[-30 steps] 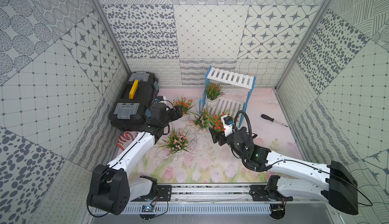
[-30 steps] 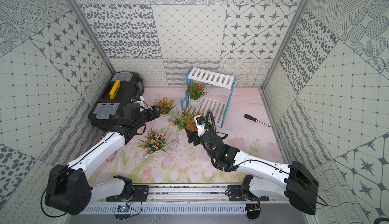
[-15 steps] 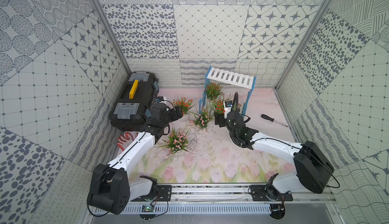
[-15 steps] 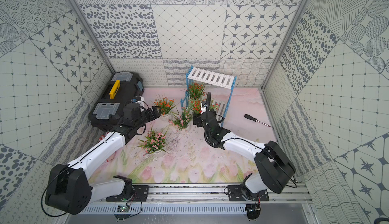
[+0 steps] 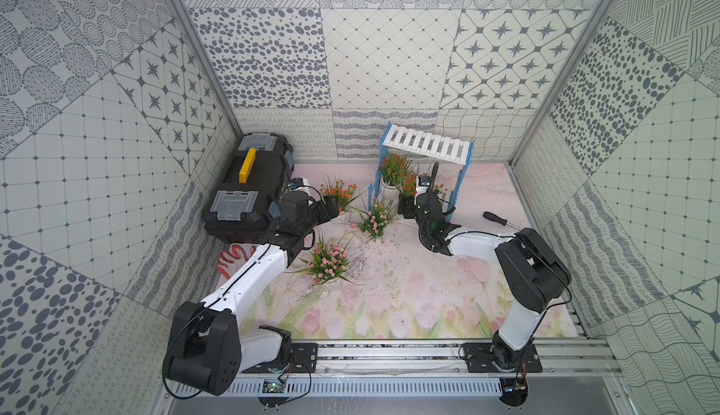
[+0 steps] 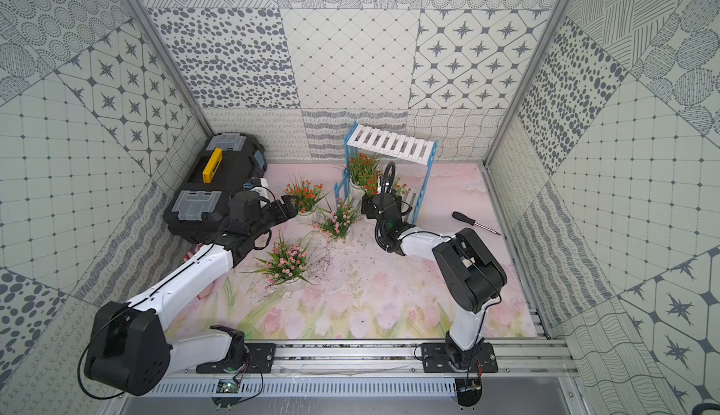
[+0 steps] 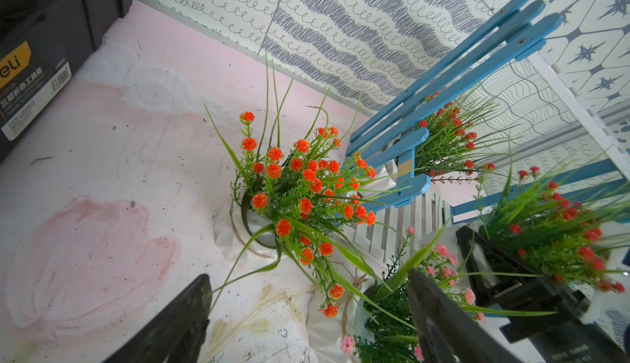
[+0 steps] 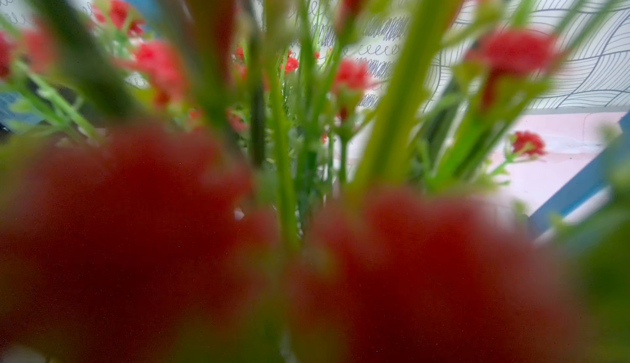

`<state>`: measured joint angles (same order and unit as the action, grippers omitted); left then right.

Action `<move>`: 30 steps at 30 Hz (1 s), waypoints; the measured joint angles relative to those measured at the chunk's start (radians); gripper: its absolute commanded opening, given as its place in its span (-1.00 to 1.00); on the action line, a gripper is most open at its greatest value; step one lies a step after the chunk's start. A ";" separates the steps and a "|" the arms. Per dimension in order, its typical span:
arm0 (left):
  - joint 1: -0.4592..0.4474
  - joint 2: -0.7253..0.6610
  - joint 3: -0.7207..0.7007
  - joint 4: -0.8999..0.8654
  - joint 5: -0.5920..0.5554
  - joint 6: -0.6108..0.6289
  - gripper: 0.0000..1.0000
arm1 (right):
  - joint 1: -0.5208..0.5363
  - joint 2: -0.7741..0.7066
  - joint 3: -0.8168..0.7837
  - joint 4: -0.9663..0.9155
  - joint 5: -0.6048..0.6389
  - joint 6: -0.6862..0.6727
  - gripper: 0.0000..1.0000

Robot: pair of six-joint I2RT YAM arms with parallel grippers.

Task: Place the baby's breath potted plants on the rack by color
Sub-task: Place the baby's breath potted plant on the rack.

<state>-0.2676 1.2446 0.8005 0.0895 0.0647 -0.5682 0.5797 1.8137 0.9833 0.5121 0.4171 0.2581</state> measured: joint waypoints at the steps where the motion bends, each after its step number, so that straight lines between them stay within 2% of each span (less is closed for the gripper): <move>1: 0.000 0.001 0.000 0.002 0.000 0.000 0.81 | -0.004 0.021 0.012 0.019 0.003 -0.003 0.52; 7: 0.000 0.002 0.000 0.012 0.003 0.000 0.81 | -0.019 0.106 0.073 0.071 0.030 -0.008 0.52; 30: -0.001 0.027 -0.002 0.035 0.006 0.000 0.81 | -0.097 0.198 0.132 0.113 0.082 0.016 0.55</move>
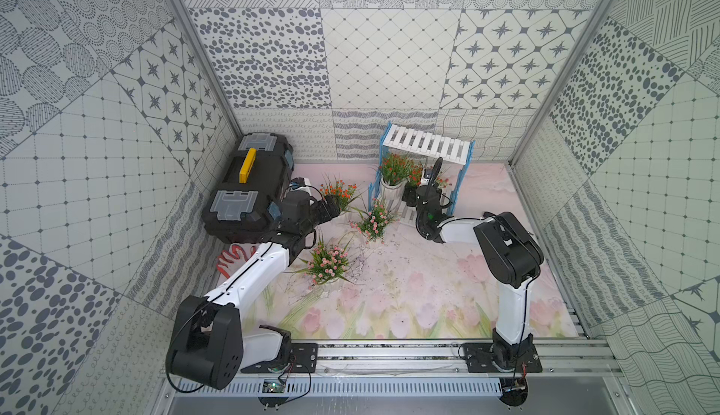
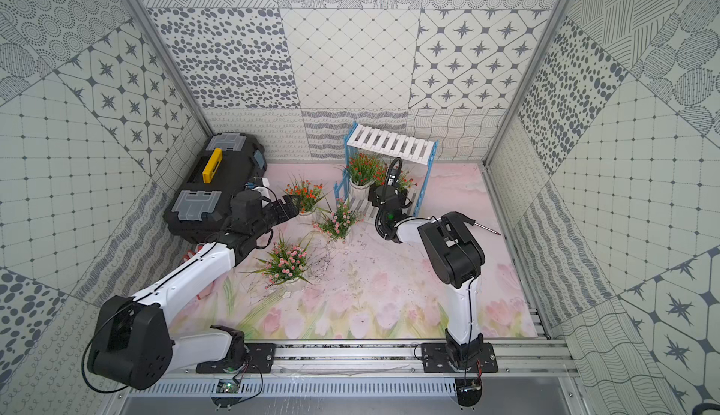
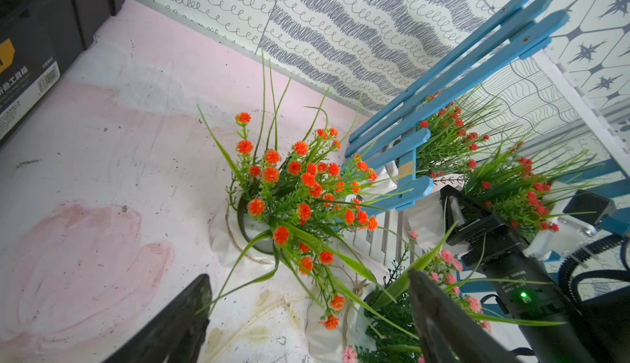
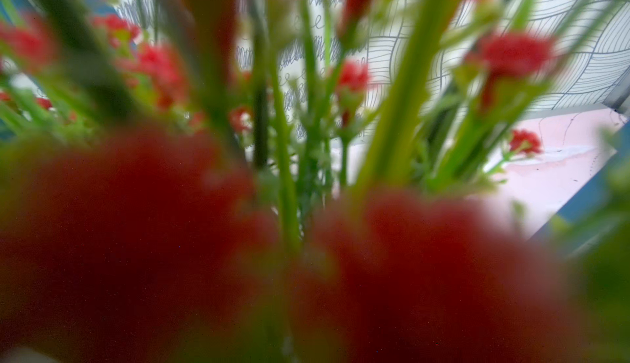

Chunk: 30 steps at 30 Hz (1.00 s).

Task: Place the baby's breath potted plants on the rack by color
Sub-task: Place the baby's breath potted plant on the rack.

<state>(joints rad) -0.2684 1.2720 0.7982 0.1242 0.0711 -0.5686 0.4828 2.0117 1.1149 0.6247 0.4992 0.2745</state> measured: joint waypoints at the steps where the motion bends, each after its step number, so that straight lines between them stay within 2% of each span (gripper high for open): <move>1: 0.000 0.000 0.000 0.000 0.000 0.000 0.81 | -0.003 0.000 0.001 0.000 0.000 0.004 0.55; 30: 0.000 -0.018 -0.011 0.030 0.000 -0.015 0.81 | -0.038 0.058 0.204 -0.248 -0.031 0.056 0.64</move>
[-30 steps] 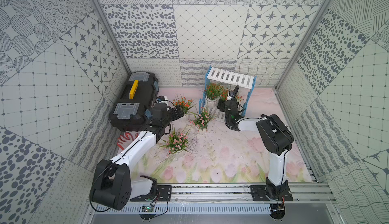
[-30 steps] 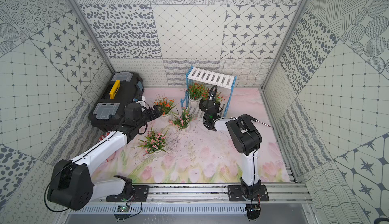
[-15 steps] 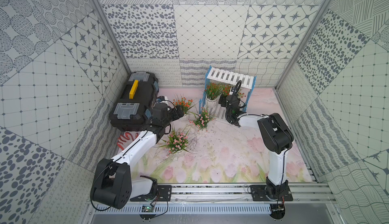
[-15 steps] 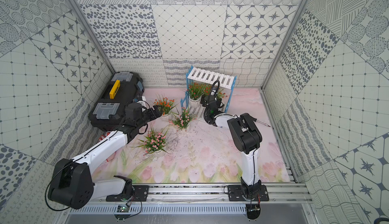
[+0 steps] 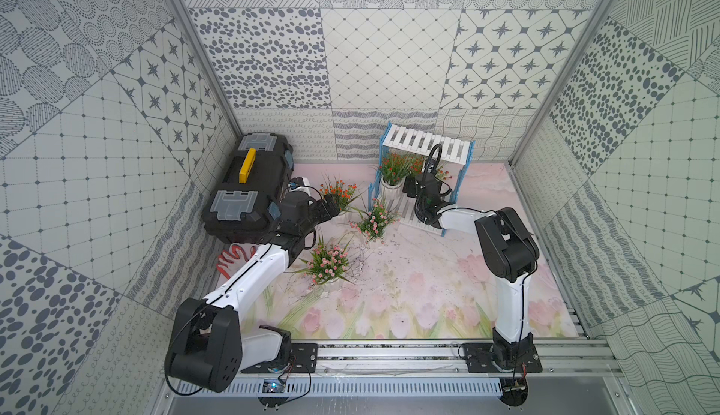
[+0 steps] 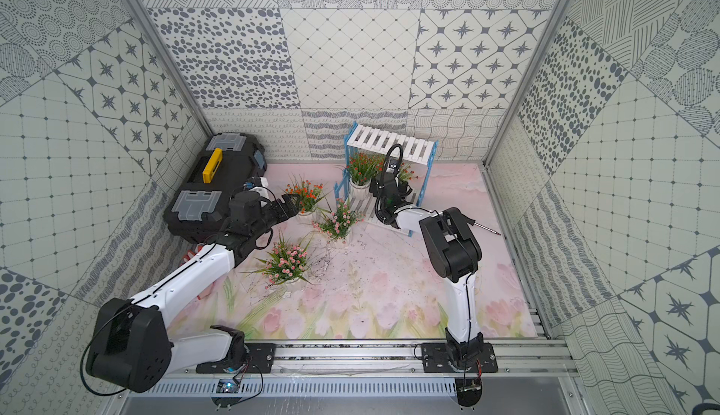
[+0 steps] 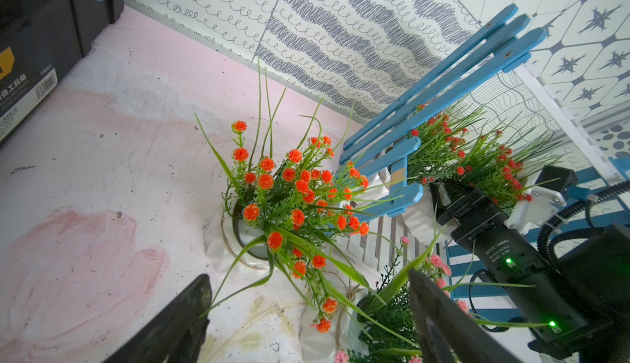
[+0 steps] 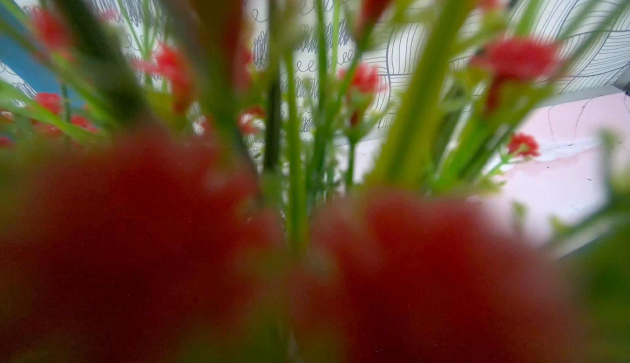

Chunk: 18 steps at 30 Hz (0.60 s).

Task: Place the baby's breath potted plants on the rack by color
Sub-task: Place the baby's breath potted plant on the rack.

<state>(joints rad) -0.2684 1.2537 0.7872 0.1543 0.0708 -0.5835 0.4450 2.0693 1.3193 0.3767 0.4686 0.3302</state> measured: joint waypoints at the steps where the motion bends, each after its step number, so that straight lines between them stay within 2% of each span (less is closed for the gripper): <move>1: 0.000 -0.005 0.000 0.000 0.000 0.000 0.81 | -0.001 0.000 0.007 -0.011 -0.002 0.001 0.65; 18: 0.000 -0.075 -0.010 0.011 -0.003 -0.008 0.82 | -0.010 0.000 0.057 -0.207 -0.062 0.048 0.73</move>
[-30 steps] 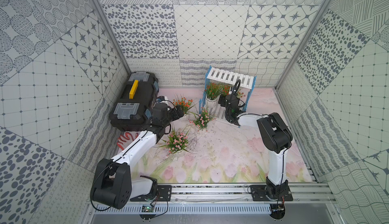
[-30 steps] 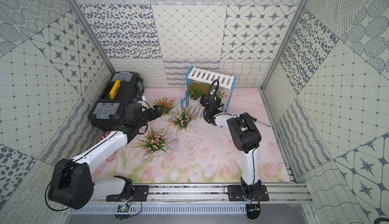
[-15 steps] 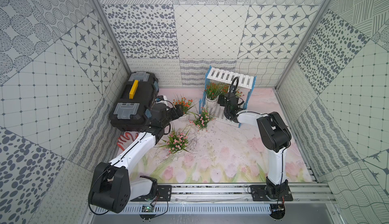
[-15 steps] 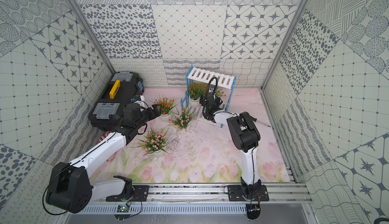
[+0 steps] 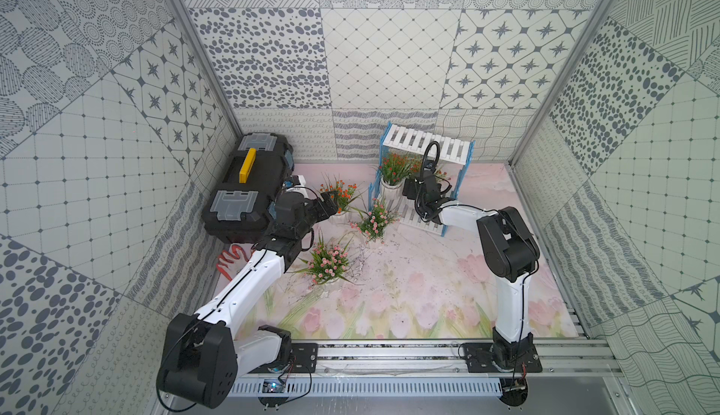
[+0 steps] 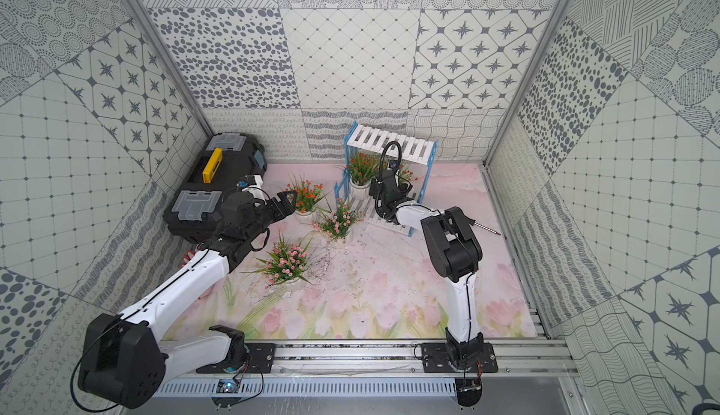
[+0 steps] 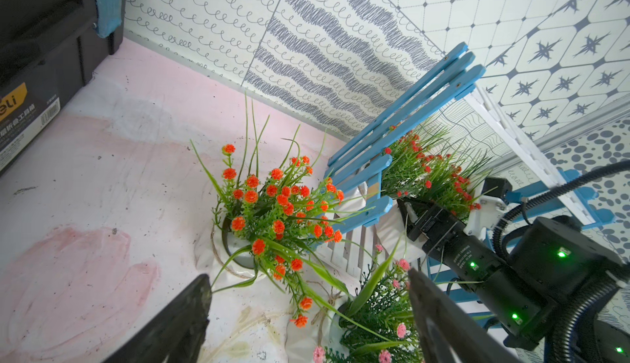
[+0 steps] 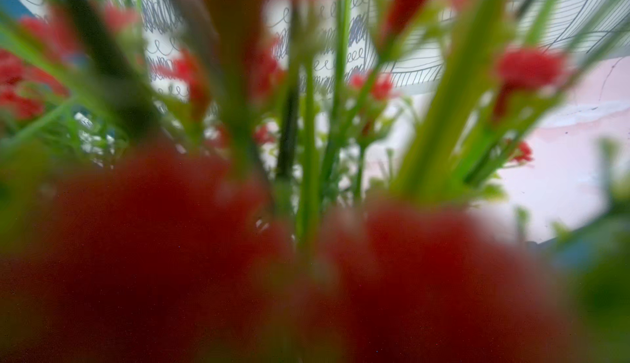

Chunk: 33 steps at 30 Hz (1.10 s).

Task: Place the baby's breath potted plants on the rack by color
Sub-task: Place the baby's breath potted plant on the rack.

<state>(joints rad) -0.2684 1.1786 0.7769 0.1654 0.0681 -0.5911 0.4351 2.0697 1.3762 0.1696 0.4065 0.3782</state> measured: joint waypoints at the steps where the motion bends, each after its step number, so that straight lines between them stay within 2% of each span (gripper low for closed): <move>1: 0.000 -0.003 0.000 0.000 0.000 0.000 0.82 | 0.000 0.000 0.005 -0.009 -0.002 0.003 0.74; 11: 0.000 -0.024 -0.015 0.000 -0.002 0.000 0.82 | -0.003 0.000 -0.011 0.000 -0.026 0.026 0.96; 23: 0.000 -0.025 -0.022 0.000 -0.002 -0.002 0.83 | 0.037 -0.117 -0.217 0.074 -0.019 -0.002 0.96; 33: 0.000 -0.013 -0.006 -0.021 -0.005 -0.003 0.83 | 0.048 -0.235 -0.313 0.099 -0.024 -0.029 0.96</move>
<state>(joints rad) -0.2684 1.1656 0.7704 0.1440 0.0635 -0.5938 0.4835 1.8351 1.0630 0.2687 0.3824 0.3496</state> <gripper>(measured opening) 0.915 0.979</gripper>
